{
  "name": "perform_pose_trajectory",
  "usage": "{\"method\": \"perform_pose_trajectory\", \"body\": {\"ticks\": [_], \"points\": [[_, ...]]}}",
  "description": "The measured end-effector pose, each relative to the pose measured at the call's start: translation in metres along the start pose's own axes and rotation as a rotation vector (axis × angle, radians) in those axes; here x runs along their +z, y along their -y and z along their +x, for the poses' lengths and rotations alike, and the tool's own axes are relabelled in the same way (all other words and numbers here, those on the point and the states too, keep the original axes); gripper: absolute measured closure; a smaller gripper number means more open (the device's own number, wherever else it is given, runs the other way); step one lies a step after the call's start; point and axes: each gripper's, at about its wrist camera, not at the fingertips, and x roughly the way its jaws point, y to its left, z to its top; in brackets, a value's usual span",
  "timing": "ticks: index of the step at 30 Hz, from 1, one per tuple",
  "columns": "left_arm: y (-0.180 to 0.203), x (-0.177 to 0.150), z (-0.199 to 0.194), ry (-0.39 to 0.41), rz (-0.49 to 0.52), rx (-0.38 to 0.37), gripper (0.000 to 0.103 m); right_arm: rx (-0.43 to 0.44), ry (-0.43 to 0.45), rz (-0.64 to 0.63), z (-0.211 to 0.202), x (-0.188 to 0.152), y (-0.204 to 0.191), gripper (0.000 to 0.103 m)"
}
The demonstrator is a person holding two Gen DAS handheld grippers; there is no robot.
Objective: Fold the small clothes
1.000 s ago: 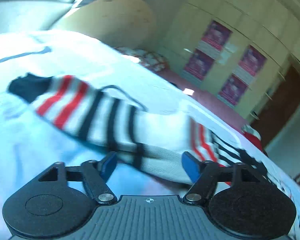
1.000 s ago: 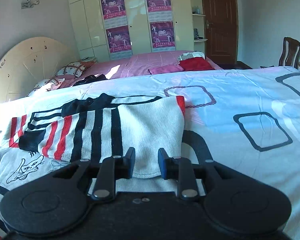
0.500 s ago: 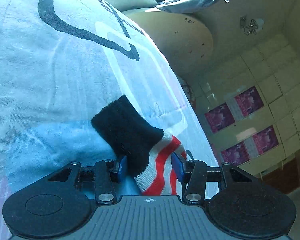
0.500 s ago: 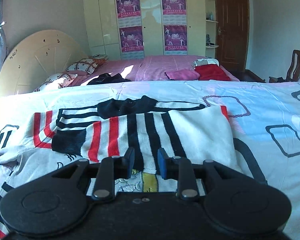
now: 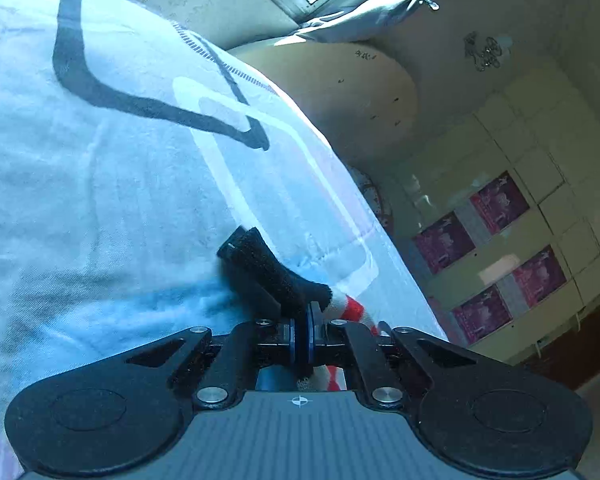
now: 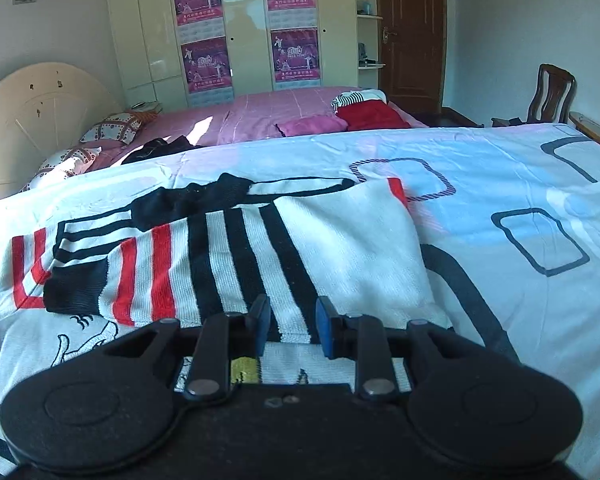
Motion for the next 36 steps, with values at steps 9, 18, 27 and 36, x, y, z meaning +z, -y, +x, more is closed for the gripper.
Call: {"method": "perform_pose_trajectory", "body": {"ticks": [9,18,27,36], "points": [[0.193,-0.063,-0.015,-0.026,0.57,-0.209,0.098,0.012,0.005,0.003,0.001,0.001,0.016,0.077],[0.301,-0.241,0.0,-0.319,0.886,-0.3,0.097,0.005,-0.001,0.054,0.0,0.006,0.046,0.075],[0.288,-0.244,-0.065,-0.313,0.934,-0.393,0.034,0.223,0.001,0.13,0.004,0.006,0.026,0.061],[0.176,-0.161,-0.054,-0.255,0.828,-0.051,0.034,0.457,-0.068,0.133,0.044,0.007,-0.066,0.062]]}}
